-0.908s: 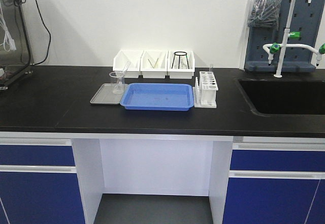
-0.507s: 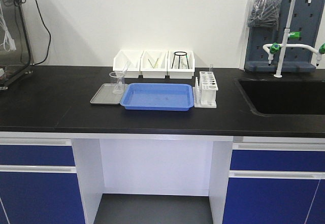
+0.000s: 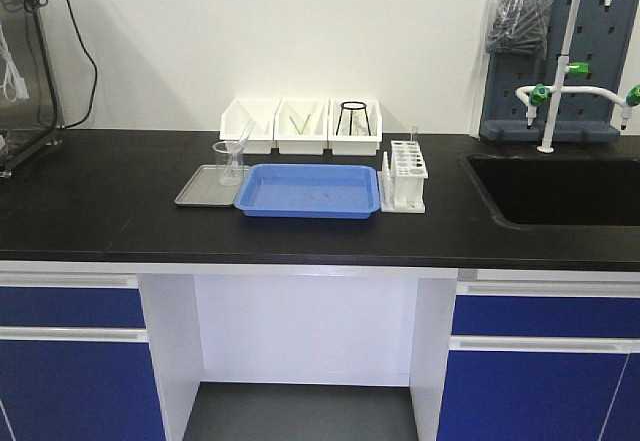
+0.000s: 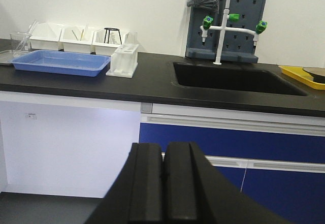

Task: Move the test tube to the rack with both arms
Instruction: 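Drive the base forward up to the bench with the test-tube rack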

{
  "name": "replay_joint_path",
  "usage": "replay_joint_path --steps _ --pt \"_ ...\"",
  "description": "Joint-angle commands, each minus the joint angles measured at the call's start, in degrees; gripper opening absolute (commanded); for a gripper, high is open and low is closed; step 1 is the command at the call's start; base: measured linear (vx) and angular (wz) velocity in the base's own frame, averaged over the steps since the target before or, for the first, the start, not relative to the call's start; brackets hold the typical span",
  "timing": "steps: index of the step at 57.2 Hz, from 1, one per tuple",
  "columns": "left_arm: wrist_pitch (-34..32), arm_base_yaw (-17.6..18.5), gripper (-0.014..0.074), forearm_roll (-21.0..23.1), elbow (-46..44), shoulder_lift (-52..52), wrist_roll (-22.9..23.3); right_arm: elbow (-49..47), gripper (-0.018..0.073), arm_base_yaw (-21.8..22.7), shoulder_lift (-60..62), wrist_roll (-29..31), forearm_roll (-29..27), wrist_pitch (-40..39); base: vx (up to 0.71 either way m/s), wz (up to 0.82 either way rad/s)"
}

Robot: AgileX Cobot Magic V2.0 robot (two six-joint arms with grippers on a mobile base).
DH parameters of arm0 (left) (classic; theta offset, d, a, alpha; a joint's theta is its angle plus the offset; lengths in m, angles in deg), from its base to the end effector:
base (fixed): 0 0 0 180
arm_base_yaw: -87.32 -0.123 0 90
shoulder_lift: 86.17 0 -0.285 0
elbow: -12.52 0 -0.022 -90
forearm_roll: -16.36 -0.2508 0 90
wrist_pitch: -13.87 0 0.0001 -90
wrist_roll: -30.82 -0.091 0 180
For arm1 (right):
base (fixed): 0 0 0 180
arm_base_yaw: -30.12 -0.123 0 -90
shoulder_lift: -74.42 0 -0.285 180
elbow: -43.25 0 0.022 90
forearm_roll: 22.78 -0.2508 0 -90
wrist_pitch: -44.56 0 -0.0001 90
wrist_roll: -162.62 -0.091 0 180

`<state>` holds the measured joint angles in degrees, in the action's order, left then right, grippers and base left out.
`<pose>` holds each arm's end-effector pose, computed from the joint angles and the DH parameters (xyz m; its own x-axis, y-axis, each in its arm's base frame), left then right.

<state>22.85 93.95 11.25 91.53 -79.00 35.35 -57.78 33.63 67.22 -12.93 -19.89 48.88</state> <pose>0.0564 -0.0053 0.1890 -0.0878 0.0193 -0.9960 0.1025 0.9947 0.0102 0.0569 -0.0038 0.1966 -0.0167 -0.1268 -0.9918 0.0634 0.9898 -0.1276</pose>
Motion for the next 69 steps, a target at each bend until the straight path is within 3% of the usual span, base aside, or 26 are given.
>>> replay_joint_path --steps 1,35,69 --pt "-4.69 0.31 -0.0007 0.43 -1.72 -0.87 0.05 1.03 -0.0011 0.28 0.47 0.38 0.54 -4.67 0.03 -0.01" --pt "-4.69 0.31 -0.0007 0.43 -1.72 -0.87 0.05 1.03 -0.0011 0.28 0.47 0.38 0.54 -4.67 0.11 0.02" --pt "-4.69 0.31 -0.0007 0.43 -1.72 -0.87 0.05 1.03 -0.0011 0.28 0.47 0.38 0.54 -4.67 0.3 -0.01"
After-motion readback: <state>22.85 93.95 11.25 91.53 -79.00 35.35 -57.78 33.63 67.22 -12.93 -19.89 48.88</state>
